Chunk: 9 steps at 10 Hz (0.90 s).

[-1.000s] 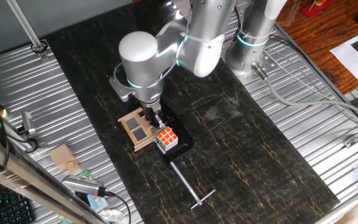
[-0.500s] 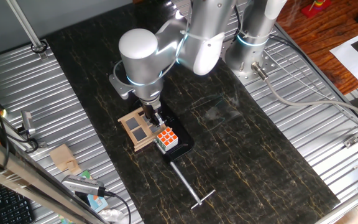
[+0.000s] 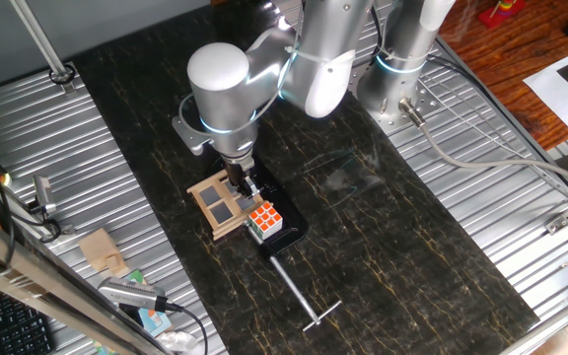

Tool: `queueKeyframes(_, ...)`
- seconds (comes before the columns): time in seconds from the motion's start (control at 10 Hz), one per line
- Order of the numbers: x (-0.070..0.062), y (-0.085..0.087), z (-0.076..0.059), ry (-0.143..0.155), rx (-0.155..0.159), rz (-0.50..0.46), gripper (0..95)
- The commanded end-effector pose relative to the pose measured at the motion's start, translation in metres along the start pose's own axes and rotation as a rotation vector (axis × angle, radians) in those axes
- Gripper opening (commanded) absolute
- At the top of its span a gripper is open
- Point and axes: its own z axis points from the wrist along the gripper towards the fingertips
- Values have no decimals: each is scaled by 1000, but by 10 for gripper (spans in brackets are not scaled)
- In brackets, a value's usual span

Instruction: Close a sliding window

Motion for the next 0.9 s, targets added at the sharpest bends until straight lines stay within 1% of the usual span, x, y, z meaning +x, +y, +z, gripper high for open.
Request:
queueKeyframes(0.1,0,-2,-1,1,0,-6,0)
queueKeyframes(0.9,1,-8,0,3,7,-20,0)
